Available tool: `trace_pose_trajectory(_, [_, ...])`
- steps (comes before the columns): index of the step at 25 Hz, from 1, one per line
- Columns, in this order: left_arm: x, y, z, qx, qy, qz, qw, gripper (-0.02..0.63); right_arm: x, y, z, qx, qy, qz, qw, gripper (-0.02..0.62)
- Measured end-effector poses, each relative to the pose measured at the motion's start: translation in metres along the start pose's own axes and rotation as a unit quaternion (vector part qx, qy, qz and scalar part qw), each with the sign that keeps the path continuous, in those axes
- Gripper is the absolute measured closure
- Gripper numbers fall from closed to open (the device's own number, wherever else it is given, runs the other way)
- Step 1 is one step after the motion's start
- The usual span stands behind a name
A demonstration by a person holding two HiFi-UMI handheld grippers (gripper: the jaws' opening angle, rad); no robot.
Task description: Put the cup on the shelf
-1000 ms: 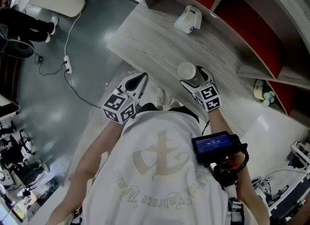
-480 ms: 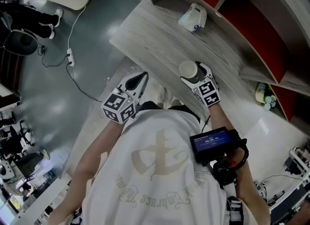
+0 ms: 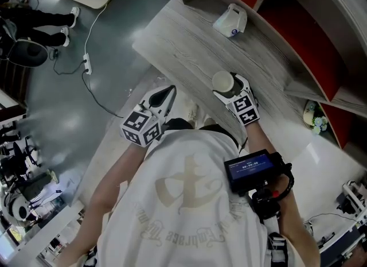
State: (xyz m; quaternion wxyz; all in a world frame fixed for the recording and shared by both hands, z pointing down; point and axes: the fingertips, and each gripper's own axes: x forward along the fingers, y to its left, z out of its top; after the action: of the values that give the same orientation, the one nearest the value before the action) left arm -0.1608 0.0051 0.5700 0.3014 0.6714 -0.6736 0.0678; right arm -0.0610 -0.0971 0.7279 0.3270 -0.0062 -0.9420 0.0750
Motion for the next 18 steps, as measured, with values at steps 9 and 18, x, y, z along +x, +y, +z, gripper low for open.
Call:
trace_pose_trajectory(9, [0.001, -0.012, 0.006, 0.009, -0.004, -0.001, 1.0, 0.604, -0.019, -0.003, 0.004, 0.028, -0.026, -0.002, 0.999, 0.183])
trace_pose_trajectory(18, [0.02, -0.011, 0.021, 0.025, -0.004, -0.041, 0.9988, 0.604, -0.034, -0.009, 0.007, 0.055, -0.035, -0.034, 0.997, 0.183])
